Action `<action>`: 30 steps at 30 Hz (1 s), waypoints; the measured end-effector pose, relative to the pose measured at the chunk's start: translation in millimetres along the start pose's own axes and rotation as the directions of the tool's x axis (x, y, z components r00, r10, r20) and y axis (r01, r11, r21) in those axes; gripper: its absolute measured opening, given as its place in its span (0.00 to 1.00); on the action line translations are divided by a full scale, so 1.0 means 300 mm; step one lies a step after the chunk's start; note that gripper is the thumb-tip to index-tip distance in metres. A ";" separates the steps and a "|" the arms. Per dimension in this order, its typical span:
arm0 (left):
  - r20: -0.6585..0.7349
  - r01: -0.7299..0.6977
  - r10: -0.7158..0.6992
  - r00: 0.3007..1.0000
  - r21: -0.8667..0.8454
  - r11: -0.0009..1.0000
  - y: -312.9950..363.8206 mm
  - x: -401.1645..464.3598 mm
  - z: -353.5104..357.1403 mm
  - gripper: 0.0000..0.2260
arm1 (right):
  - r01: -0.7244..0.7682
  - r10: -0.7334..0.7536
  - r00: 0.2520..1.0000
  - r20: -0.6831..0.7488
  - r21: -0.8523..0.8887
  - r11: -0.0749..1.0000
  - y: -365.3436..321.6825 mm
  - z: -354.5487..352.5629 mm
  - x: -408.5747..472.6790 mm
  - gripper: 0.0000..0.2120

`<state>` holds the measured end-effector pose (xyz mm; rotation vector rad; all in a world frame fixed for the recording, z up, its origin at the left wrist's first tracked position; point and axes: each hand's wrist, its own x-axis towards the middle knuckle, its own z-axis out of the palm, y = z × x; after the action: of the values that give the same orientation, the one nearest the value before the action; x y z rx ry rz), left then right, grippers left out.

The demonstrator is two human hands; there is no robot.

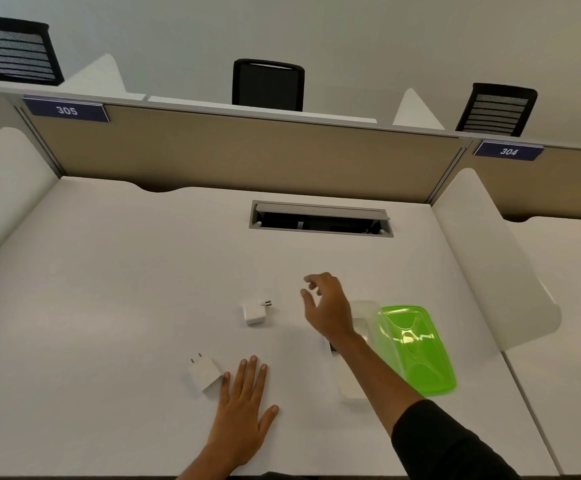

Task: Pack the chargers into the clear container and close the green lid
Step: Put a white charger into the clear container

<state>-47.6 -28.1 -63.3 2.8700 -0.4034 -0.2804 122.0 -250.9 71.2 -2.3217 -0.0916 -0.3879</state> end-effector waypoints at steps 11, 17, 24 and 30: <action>0.013 0.035 -0.035 0.999 -0.005 0.999 0.014 0.005 -0.009 0.38 | 0.283 -0.003 0.731 0.683 -0.299 0.912 -0.106 0.287 0.025 0.34; 0.019 0.046 -0.046 0.999 -0.018 0.999 0.017 0.012 -0.008 0.38 | 0.390 -0.007 0.741 0.671 -0.422 0.818 -0.124 0.347 0.015 0.30; 0.038 0.054 -0.053 0.998 -0.020 0.998 0.013 0.015 -0.002 0.39 | 0.314 0.055 0.775 0.630 -0.459 0.831 -0.130 0.364 -0.013 0.30; 0.035 0.049 -0.048 0.998 -0.021 0.999 0.009 0.016 0.003 0.39 | 0.226 0.055 0.805 0.591 -0.390 0.893 -0.134 0.304 0.004 0.30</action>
<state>-43.7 -32.2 -64.2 2.8596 -0.3349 -0.3416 138.6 -158.1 38.7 -2.8266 -0.4627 0.3354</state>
